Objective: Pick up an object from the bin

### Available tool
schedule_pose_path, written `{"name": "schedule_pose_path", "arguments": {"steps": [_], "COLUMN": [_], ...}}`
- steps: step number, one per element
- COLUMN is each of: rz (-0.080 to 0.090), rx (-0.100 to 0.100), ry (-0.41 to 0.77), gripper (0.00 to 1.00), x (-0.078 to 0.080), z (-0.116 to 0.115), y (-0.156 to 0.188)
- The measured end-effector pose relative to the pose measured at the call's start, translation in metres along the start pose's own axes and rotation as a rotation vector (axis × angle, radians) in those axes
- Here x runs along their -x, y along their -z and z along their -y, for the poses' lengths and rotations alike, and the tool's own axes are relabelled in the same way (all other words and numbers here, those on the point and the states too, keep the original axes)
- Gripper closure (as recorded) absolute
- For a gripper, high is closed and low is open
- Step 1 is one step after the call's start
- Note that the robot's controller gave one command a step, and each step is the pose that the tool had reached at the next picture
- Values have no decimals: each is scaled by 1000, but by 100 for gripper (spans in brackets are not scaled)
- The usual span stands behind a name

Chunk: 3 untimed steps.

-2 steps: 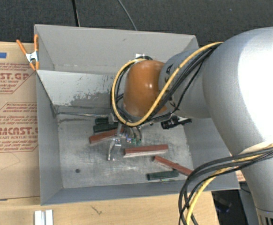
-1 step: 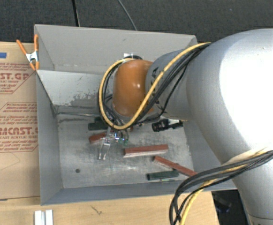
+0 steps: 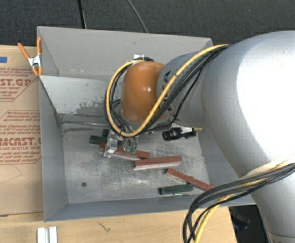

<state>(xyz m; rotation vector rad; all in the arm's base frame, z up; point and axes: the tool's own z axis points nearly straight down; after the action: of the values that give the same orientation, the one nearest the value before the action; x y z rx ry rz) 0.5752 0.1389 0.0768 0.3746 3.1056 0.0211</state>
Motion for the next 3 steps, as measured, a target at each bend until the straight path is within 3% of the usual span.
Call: {"name": "schedule_pose_path", "arguments": {"steps": [1, 2, 3], "rz": [1, -14, -7], "rx": [2, -15, -12], "ry": [-11, 4, 13], "gripper": [100, 0, 0], "x": [3, 2, 4], "z": [7, -4, -13], "y": [0, 102, 140]}}
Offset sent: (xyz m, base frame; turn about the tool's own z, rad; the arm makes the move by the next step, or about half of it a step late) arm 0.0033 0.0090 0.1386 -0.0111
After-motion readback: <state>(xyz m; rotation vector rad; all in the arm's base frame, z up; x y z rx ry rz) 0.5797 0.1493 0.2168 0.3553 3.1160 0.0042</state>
